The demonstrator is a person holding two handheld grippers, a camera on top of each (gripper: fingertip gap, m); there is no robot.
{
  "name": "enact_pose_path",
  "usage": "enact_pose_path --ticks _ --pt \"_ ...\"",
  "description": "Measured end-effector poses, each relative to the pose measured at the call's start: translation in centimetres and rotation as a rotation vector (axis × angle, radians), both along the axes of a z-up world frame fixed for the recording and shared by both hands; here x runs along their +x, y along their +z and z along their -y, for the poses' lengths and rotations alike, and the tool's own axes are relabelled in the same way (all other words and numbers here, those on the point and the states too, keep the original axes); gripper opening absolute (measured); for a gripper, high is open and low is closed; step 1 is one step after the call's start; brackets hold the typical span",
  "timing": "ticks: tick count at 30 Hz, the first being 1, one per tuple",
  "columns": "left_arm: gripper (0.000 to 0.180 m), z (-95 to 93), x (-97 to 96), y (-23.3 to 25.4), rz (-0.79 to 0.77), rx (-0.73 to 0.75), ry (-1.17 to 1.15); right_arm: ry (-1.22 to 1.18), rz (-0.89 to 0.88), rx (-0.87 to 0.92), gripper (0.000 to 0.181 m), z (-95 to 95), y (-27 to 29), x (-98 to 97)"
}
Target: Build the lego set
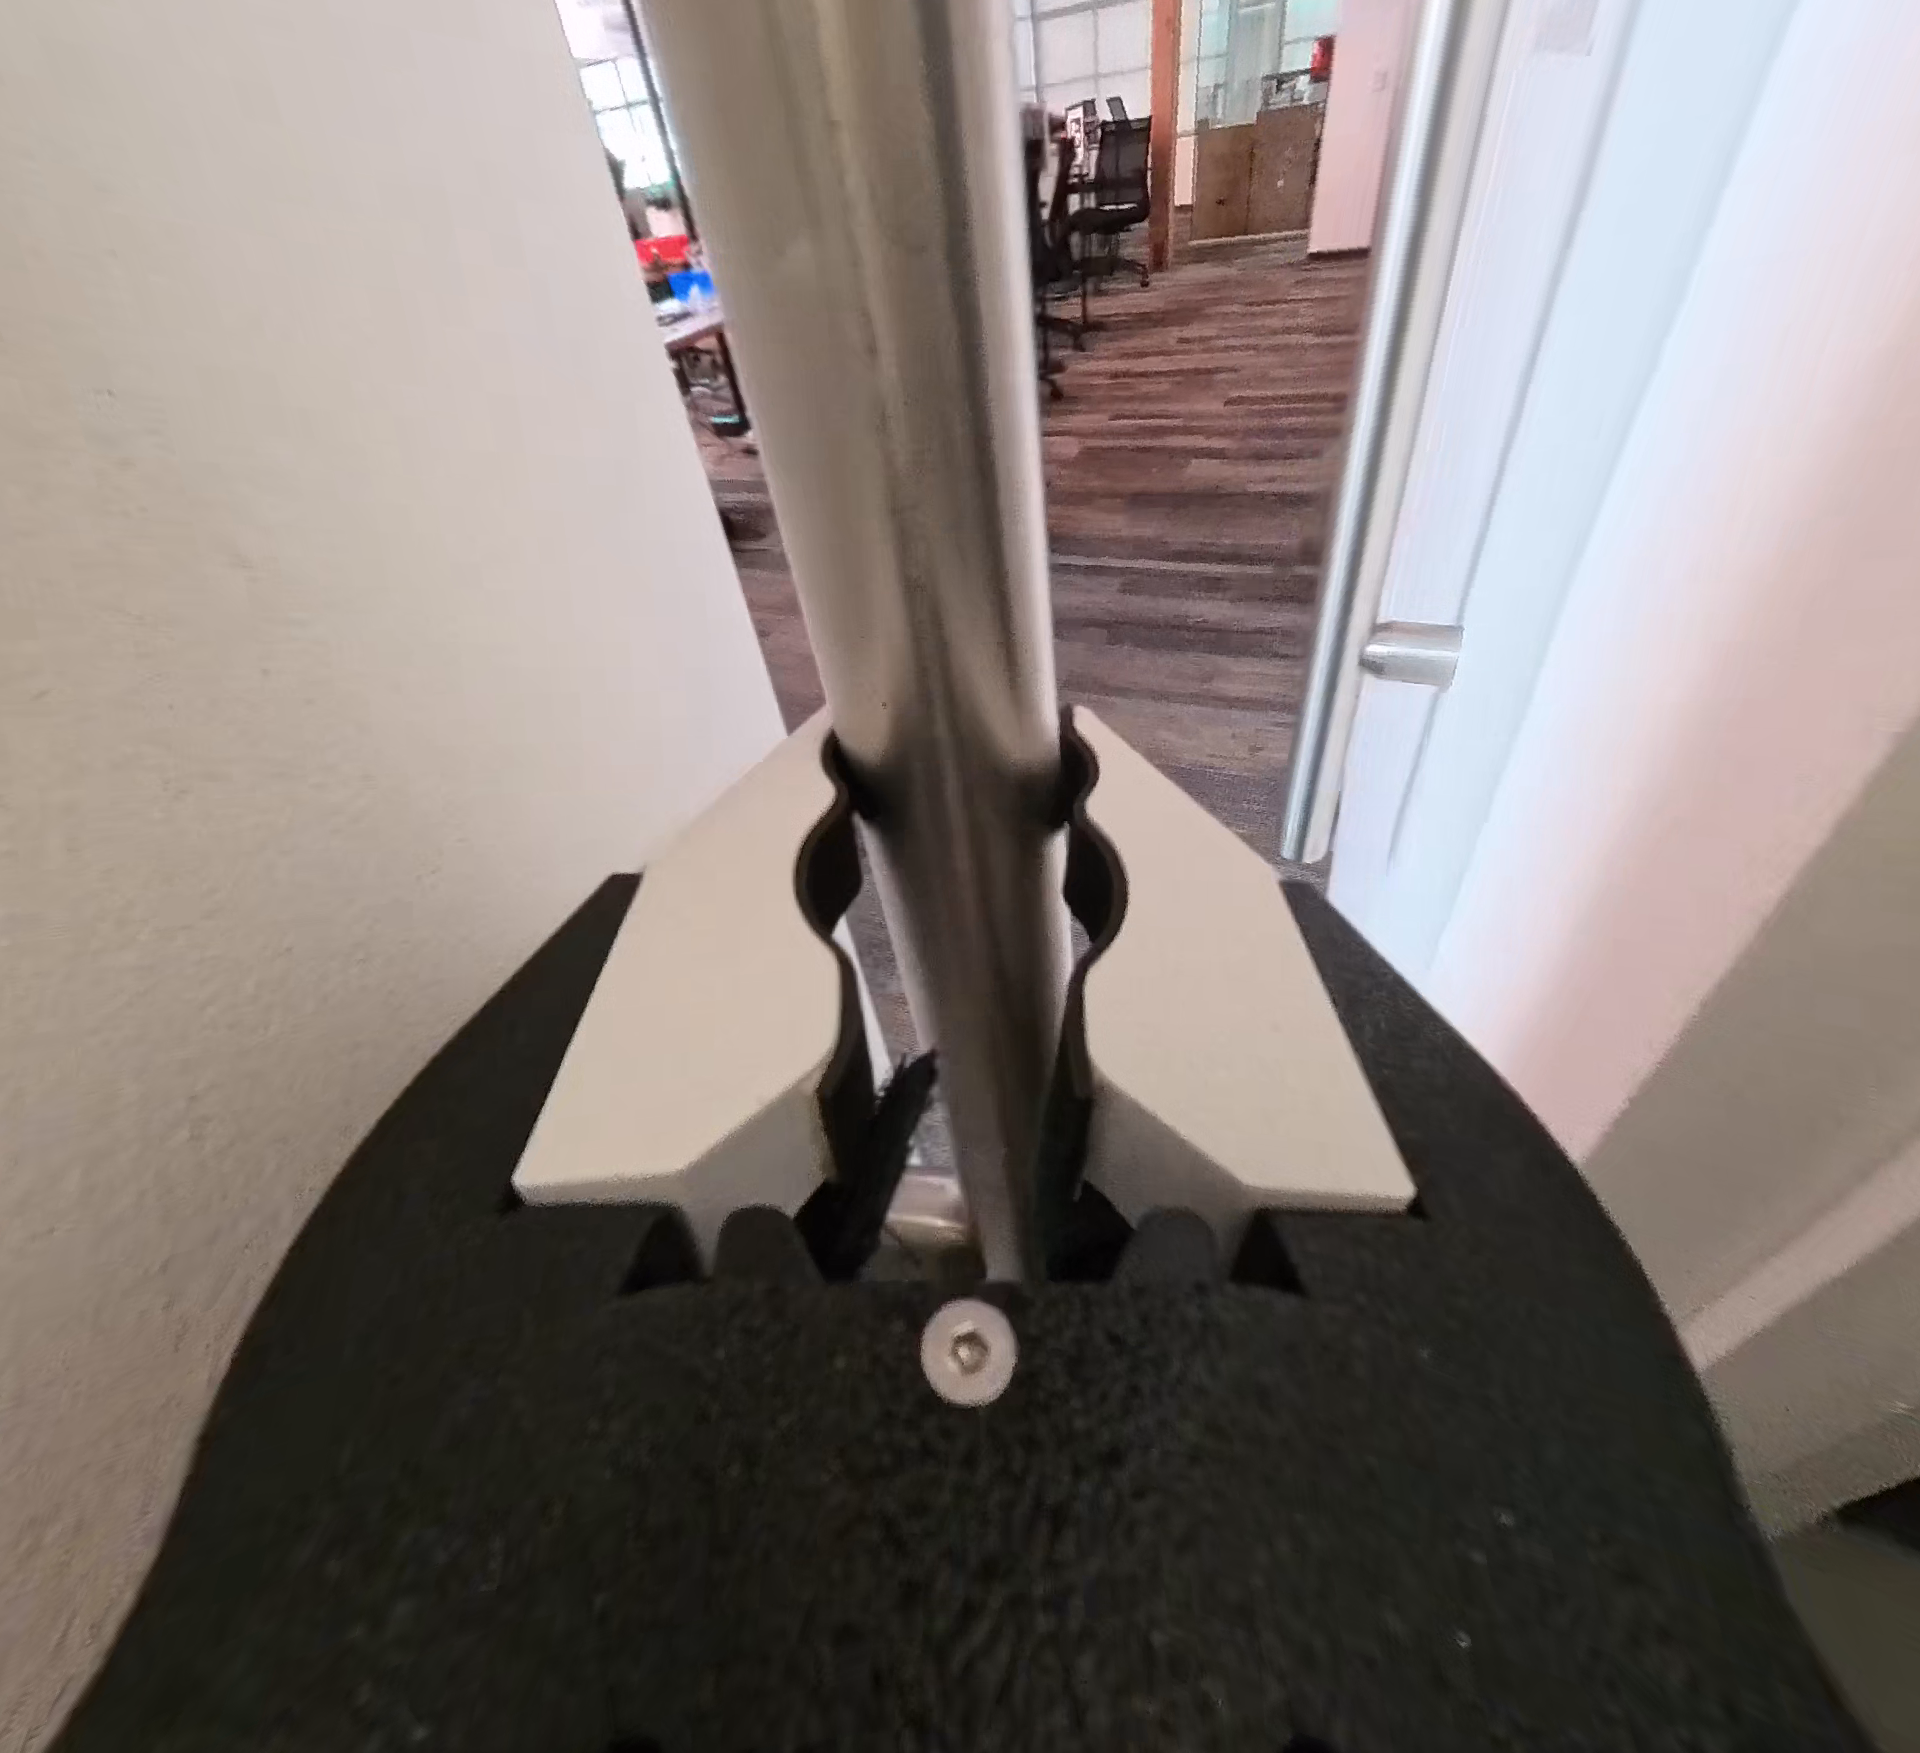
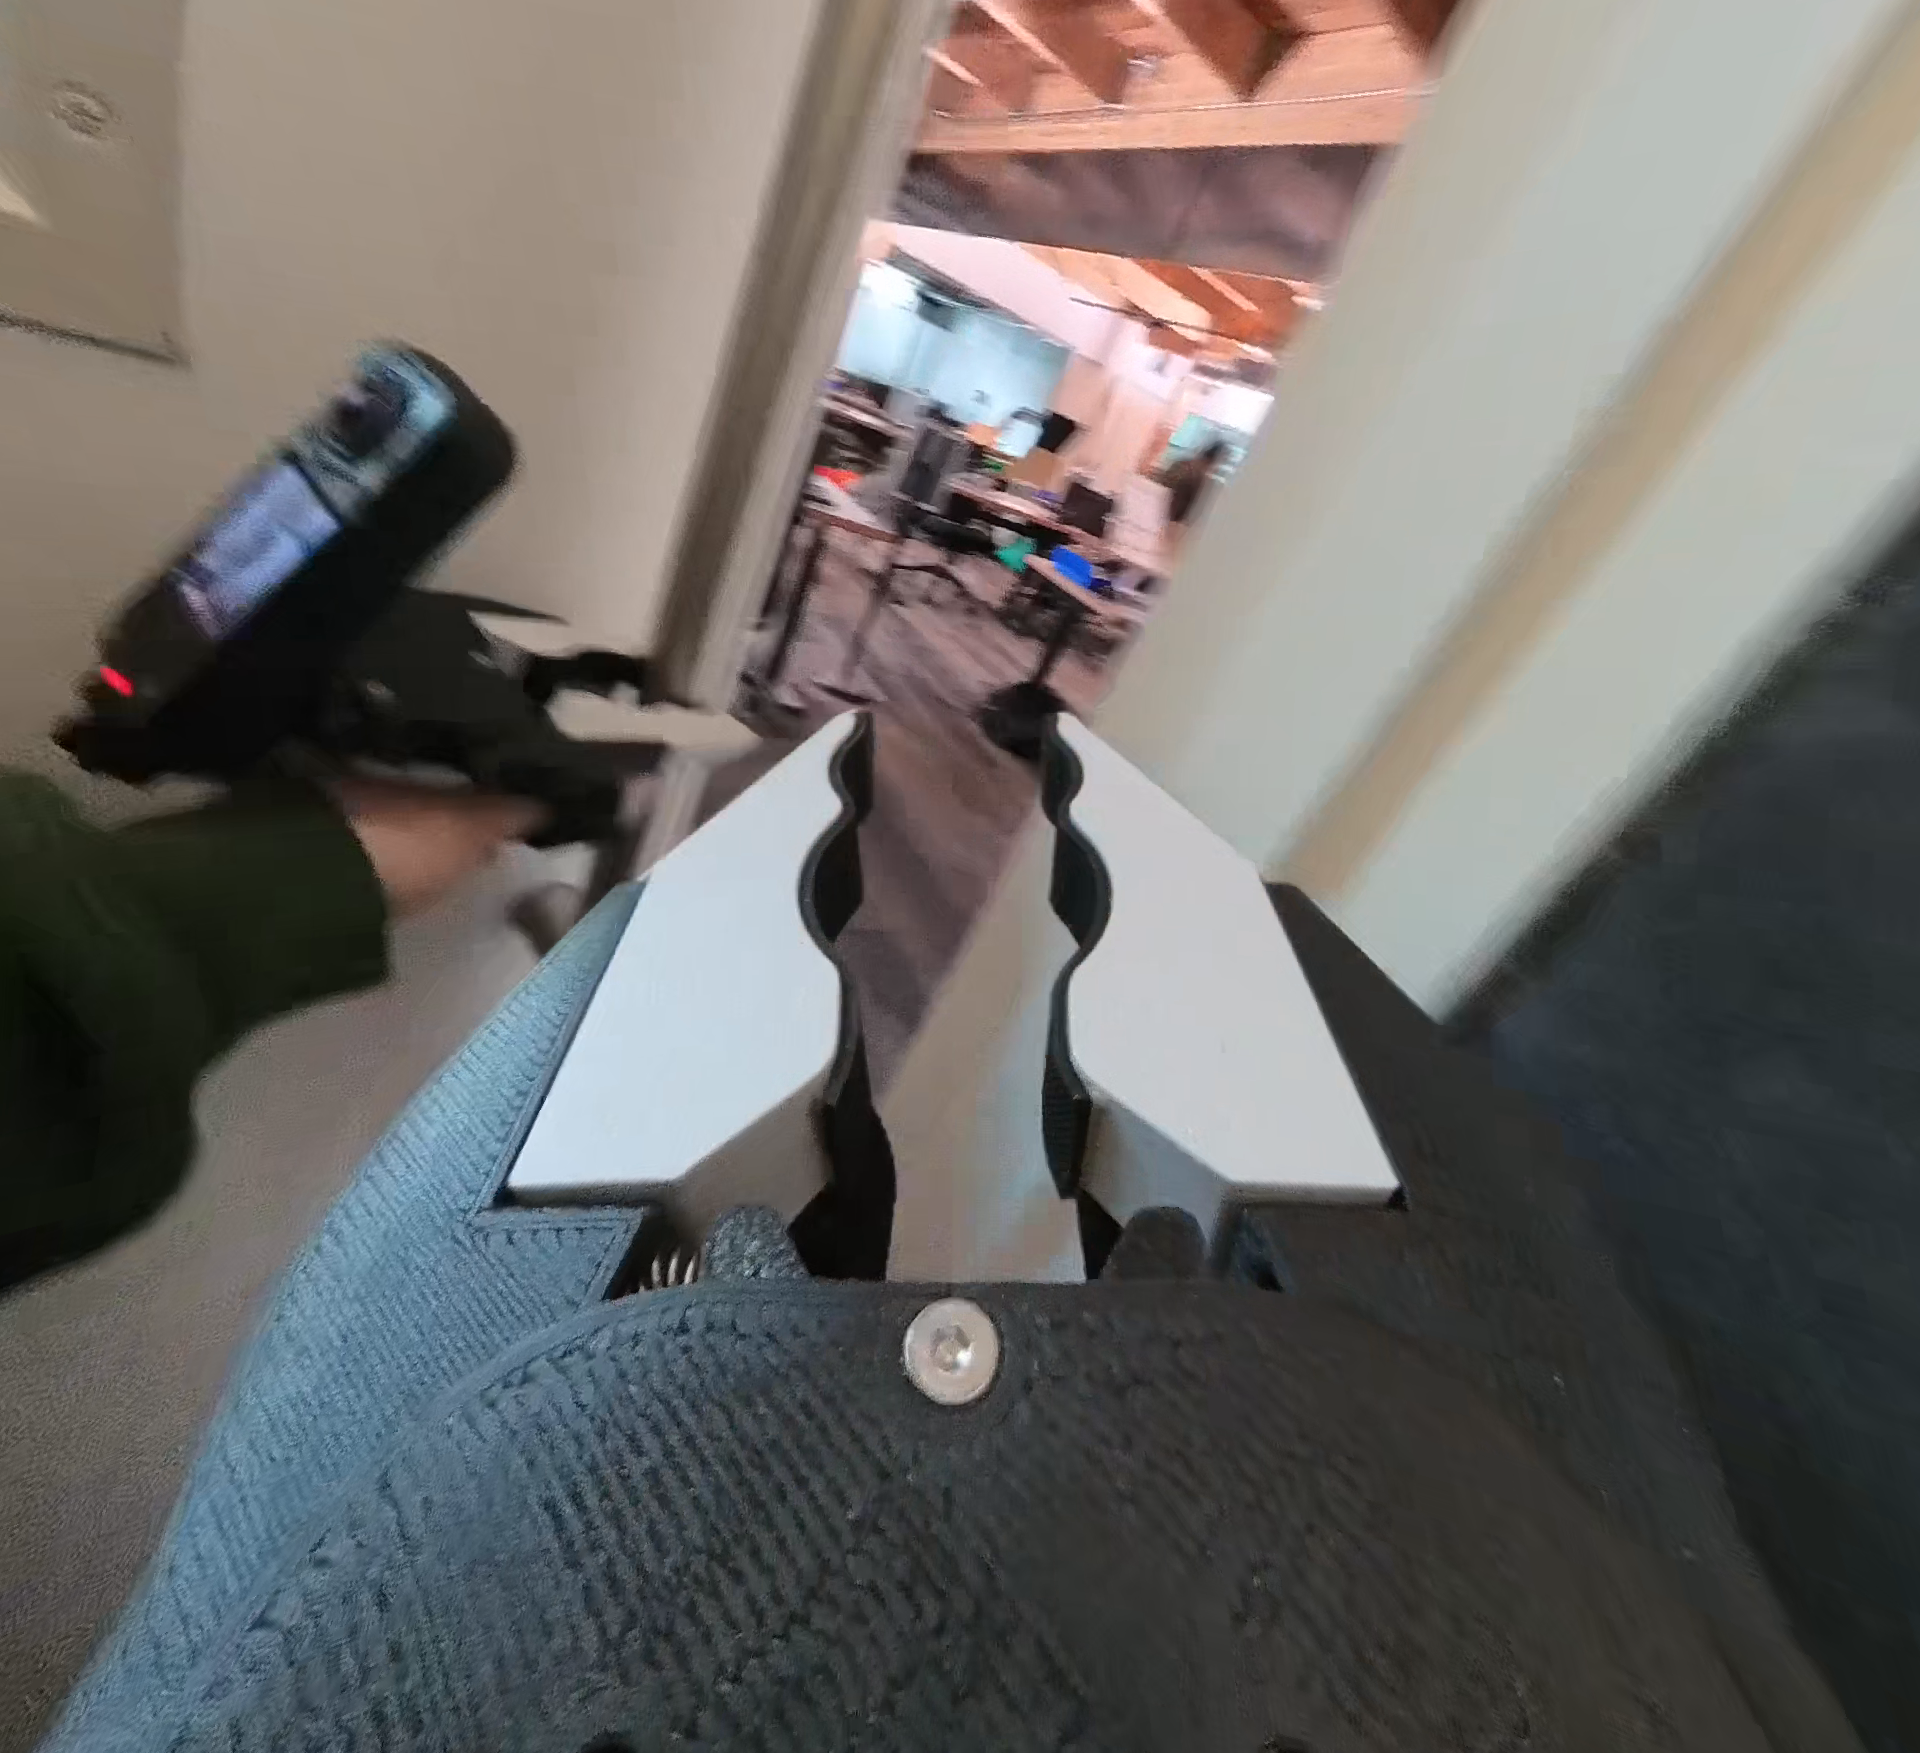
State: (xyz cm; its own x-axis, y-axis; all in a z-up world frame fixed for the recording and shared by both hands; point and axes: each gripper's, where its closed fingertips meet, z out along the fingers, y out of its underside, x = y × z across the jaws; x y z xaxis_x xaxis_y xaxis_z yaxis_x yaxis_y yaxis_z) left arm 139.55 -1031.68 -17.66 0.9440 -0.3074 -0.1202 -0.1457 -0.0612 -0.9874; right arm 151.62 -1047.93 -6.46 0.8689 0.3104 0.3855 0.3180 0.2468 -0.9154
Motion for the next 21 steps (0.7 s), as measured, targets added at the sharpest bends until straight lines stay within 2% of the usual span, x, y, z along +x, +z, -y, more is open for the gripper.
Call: enact_pose_path --ticks 6,11,14,21 --pt "0.03 -2.3 -3.5 0.0 0.056 0.011 -0.005 -0.573 -0.043 -0.029 0.012 7.0 -2.7 15.0" --pt "0.03 -3.6 -6.1 0.1 0.061 0.012 0.035 -0.914 -0.13 -0.104 0.0 13.0 -5.4 25.8" --pt "0.03 -4.3 -7.3 0.1 0.062 0.012 0.053 -0.992 -0.131 -0.179 0.0 13.3 -7.1 28.9" --pt "0.03 -5.1 -9.5 0.2 0.062 0.006 0.088 -1.036 -0.141 -0.223 0.0 12.5 -7.9 30.7"
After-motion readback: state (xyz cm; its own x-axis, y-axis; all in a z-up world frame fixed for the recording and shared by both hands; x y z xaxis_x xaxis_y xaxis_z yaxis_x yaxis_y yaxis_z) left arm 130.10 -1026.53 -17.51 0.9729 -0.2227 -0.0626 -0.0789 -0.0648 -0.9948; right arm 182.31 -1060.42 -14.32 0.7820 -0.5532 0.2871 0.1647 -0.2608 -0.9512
